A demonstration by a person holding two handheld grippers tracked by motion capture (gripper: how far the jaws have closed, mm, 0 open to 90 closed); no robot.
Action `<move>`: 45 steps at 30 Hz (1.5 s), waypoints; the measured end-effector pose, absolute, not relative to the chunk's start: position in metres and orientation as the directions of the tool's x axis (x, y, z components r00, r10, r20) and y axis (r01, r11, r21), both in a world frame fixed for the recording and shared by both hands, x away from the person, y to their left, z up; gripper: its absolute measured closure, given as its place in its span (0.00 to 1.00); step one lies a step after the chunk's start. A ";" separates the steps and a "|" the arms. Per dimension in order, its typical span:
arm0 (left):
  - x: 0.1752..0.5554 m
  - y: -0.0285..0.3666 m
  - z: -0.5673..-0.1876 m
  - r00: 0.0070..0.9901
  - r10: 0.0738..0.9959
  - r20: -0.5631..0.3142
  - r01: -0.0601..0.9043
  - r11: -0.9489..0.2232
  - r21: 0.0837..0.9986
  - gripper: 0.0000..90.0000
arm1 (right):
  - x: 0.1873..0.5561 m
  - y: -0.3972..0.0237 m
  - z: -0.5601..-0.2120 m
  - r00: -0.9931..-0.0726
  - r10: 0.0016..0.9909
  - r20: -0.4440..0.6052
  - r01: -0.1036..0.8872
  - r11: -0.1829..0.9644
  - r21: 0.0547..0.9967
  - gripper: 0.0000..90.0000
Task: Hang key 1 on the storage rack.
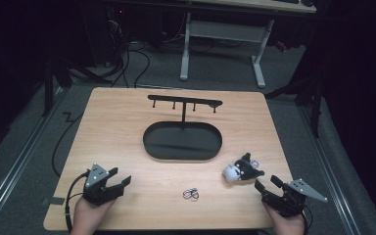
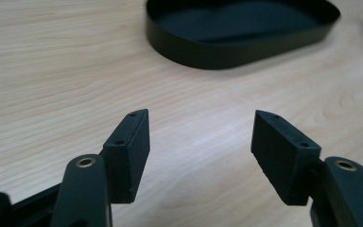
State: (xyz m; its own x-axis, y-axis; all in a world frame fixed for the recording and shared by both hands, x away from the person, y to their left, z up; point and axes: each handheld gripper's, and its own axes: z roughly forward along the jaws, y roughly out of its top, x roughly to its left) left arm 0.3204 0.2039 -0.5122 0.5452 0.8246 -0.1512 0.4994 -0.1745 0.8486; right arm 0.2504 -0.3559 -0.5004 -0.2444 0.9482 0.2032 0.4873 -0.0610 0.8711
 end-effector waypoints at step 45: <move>0.314 0.205 -0.523 0.548 0.829 -0.113 0.487 -0.206 0.849 0.43 | 0.274 -0.350 -0.511 -0.276 0.957 0.094 0.618 0.102 0.779 1.00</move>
State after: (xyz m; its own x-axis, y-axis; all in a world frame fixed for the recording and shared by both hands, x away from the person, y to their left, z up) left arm 0.3136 0.2055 -0.5229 0.5482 0.8287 -0.1132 0.4866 -0.2060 0.8490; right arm 0.2741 -0.3505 -0.5111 -0.2760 0.9566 0.0940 0.6183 0.1018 0.7793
